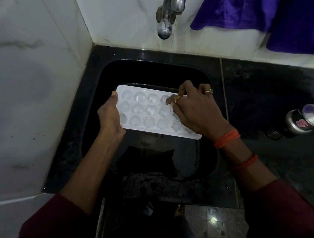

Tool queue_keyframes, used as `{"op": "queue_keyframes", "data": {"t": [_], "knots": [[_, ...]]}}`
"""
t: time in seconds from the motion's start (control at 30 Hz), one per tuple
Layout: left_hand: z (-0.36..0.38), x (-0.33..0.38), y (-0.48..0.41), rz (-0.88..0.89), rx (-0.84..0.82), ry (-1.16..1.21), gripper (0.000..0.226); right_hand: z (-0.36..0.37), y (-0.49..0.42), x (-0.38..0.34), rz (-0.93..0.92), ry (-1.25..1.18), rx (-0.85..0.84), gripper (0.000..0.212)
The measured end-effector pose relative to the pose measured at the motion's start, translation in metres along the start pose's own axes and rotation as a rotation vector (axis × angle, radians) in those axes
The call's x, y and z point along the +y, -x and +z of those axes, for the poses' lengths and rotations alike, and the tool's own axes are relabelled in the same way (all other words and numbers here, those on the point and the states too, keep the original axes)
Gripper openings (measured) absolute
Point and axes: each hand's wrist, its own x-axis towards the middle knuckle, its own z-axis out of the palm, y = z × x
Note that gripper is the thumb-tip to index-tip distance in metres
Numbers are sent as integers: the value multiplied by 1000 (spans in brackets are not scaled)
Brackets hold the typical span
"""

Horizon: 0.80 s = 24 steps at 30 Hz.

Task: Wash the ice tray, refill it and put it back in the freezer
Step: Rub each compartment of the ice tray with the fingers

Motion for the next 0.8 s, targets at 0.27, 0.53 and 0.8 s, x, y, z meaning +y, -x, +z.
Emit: {"op": "queue_keyframes", "data": {"t": [0.27,0.53,0.8], "knots": [[1,1,0,10,2,-7,37,-4,-2,0,-9,48,64,49],[0,-2,-1,-7,18,-15,34,6,-1,-4,-20,68,47,49],[0,-1,-2,-2,10,-12,35,2,-1,-4,-21,71,84,45]]}}
